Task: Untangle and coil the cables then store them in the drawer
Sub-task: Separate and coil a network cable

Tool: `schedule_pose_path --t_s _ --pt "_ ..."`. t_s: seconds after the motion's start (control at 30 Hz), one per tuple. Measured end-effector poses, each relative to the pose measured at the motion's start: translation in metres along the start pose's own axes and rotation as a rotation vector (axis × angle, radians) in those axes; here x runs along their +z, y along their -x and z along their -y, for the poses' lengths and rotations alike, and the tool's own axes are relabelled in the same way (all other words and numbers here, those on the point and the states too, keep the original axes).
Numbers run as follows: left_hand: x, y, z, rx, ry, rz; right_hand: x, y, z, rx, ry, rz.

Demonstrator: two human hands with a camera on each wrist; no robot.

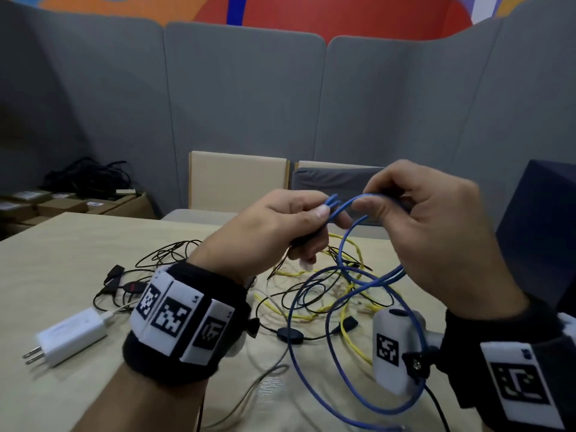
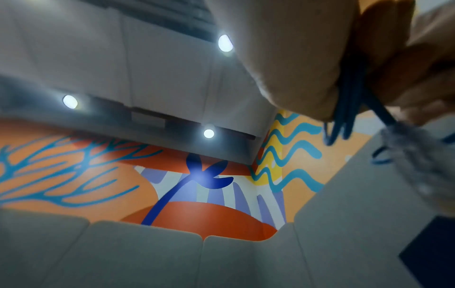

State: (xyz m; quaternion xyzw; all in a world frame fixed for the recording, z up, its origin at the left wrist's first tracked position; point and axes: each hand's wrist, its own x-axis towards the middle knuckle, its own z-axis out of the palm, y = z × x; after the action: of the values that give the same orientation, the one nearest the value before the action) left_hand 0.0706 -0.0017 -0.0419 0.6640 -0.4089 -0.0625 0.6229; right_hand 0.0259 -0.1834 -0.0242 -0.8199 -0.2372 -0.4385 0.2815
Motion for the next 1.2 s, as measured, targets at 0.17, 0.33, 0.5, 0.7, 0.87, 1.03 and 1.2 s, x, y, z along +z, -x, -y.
schedule_pose_path --t_s 0.17,0.33,0.5,0.7,0.87,1.03,1.2 --pt "-0.002 0.003 -0.001 -0.034 0.254 0.128 -0.004 0.000 -0.004 0.020 -0.036 -0.036" --pt "-0.011 0.004 0.000 0.068 0.569 0.180 -0.007 0.001 -0.011 0.119 -0.052 0.127" --pt "-0.020 0.005 0.002 0.094 0.651 0.143 -0.009 0.001 -0.018 0.316 -0.176 0.278" --pt "-0.024 0.003 -0.004 0.141 0.799 -0.040 -0.014 0.003 -0.019 0.407 -0.316 0.529" --pt "-0.033 -0.001 -0.004 0.232 1.186 -0.290 -0.013 0.004 -0.024 0.463 -0.256 0.609" --pt "-0.028 -0.002 -0.005 0.295 1.192 -0.478 -0.005 0.005 -0.024 0.449 -0.314 0.610" --pt "-0.028 0.000 -0.006 0.308 0.821 -0.479 -0.002 0.004 -0.030 0.407 -0.360 0.243"
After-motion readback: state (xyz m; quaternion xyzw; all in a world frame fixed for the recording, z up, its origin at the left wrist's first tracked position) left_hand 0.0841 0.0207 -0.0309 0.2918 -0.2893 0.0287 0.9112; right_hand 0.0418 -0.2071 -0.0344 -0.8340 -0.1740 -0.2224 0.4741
